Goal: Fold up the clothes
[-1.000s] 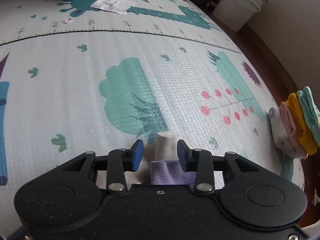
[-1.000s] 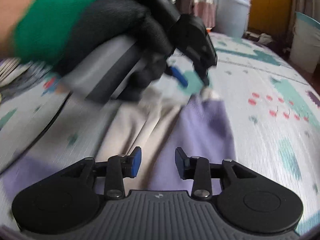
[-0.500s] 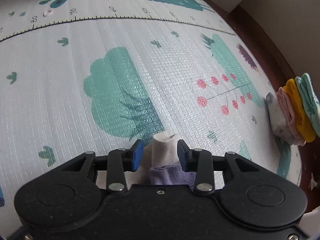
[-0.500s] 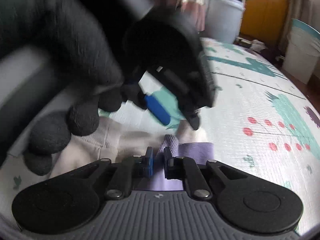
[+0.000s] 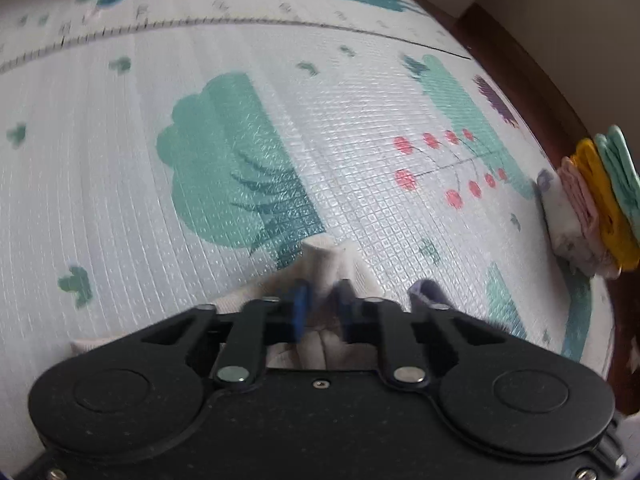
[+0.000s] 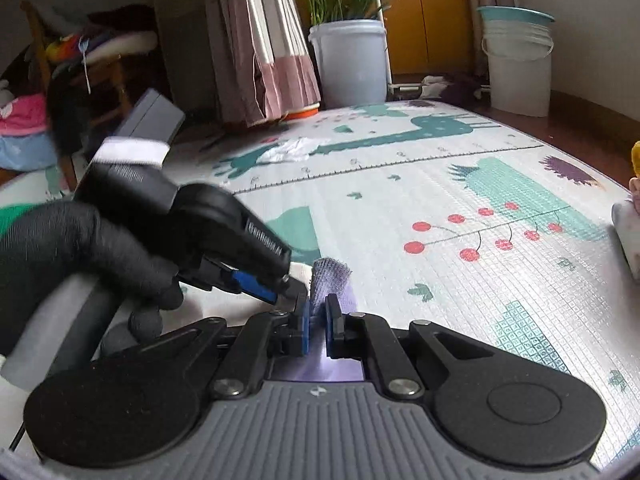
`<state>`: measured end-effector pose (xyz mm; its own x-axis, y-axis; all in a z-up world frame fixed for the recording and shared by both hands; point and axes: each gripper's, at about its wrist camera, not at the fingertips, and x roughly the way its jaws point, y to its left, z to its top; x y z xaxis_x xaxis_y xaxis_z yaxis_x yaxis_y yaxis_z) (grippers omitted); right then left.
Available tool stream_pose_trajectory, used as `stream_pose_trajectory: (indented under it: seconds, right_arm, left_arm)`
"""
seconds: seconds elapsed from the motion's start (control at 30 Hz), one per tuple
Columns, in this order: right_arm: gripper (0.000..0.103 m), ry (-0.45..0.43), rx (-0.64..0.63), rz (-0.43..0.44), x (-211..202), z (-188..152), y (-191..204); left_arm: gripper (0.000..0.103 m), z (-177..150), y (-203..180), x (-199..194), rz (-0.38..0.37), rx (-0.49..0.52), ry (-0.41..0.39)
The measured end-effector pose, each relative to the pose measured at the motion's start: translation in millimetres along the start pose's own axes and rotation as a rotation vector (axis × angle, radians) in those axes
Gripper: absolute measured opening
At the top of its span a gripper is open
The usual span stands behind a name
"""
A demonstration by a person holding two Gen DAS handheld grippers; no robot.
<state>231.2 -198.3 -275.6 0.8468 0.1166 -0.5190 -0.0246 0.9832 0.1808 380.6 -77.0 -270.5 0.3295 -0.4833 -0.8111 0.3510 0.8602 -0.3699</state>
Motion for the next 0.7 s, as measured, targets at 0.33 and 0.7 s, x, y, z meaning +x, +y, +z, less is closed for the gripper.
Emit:
stream_pose_trajectory:
  seconds: [0.33,0.7]
  right_arm:
    - [0.01,-0.063,-0.02,0.063,-17,9,23]
    - [0.01,-0.051,0.013,0.05,-12,11,12]
  left_arm:
    - [0.006,-14,33,-10,0.059,-0.097,-0.008]
    - [0.024,-20,10,-43,0.025,0.12,-0.152]
